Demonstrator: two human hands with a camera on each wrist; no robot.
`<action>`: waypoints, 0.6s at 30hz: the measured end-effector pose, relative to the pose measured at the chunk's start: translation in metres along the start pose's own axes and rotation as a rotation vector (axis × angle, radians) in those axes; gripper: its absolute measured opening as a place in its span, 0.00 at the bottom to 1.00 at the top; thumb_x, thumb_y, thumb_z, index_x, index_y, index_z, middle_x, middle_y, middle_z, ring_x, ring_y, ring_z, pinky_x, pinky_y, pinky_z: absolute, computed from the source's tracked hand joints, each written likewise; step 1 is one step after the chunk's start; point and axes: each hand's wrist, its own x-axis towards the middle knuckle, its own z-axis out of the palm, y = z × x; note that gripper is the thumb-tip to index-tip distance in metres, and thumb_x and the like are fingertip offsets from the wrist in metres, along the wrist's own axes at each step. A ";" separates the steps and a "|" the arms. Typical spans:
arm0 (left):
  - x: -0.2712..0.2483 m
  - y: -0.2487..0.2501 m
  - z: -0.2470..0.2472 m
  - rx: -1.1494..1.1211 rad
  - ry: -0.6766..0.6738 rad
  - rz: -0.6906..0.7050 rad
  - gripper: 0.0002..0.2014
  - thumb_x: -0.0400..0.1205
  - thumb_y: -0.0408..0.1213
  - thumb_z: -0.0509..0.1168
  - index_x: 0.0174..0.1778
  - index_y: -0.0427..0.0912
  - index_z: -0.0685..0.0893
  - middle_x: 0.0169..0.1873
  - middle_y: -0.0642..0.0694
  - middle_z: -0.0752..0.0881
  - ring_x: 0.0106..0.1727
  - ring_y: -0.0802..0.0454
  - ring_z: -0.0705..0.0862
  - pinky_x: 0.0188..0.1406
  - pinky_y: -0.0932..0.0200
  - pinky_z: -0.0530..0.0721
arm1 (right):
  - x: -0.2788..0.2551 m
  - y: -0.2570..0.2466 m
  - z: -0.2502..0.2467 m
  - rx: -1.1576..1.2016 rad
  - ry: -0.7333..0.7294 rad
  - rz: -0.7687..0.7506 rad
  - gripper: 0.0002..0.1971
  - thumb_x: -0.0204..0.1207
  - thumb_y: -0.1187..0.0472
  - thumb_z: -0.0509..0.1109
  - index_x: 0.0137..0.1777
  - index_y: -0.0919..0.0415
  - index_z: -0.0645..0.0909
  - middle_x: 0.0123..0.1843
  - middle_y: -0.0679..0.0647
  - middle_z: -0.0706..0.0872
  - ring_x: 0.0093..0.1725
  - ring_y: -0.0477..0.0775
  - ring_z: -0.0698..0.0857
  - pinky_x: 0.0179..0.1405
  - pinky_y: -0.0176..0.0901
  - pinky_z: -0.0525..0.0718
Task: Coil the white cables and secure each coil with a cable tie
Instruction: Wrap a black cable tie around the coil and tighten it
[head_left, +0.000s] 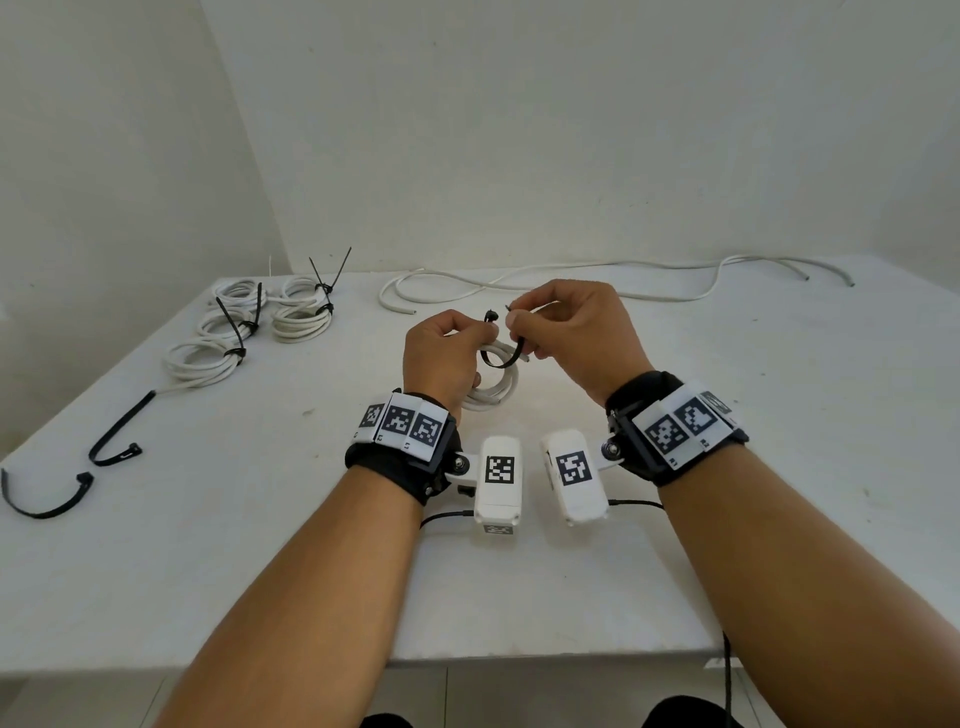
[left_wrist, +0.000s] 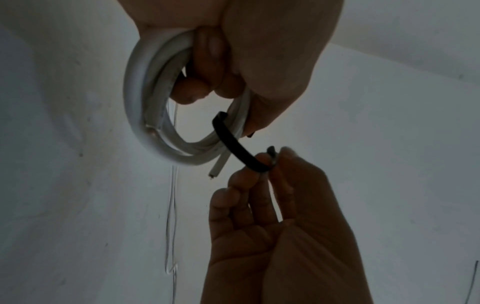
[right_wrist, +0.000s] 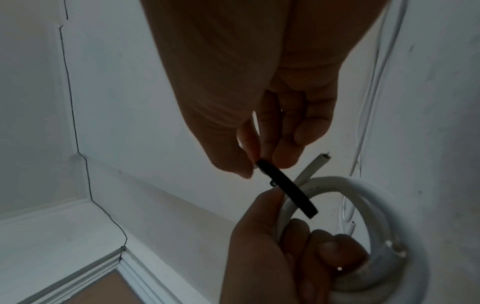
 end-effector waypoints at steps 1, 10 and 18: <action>0.001 0.000 -0.001 0.002 0.005 -0.002 0.13 0.72 0.34 0.73 0.22 0.48 0.82 0.29 0.45 0.83 0.30 0.46 0.74 0.26 0.56 0.75 | 0.000 0.001 0.001 -0.055 -0.016 -0.015 0.01 0.74 0.62 0.77 0.43 0.58 0.90 0.32 0.54 0.92 0.31 0.47 0.88 0.35 0.38 0.85; -0.002 0.001 0.000 0.068 -0.023 0.027 0.13 0.71 0.37 0.75 0.22 0.47 0.81 0.29 0.42 0.83 0.30 0.47 0.73 0.30 0.53 0.75 | 0.002 0.006 -0.001 -0.234 -0.056 -0.062 0.04 0.75 0.58 0.76 0.40 0.54 0.92 0.31 0.51 0.91 0.35 0.54 0.90 0.41 0.47 0.89; -0.003 0.003 0.000 0.234 -0.048 0.184 0.05 0.72 0.36 0.74 0.32 0.42 0.86 0.33 0.41 0.90 0.32 0.52 0.82 0.34 0.62 0.77 | 0.005 0.008 -0.004 -0.296 0.020 -0.077 0.04 0.75 0.59 0.76 0.41 0.55 0.92 0.33 0.46 0.91 0.34 0.45 0.88 0.35 0.35 0.83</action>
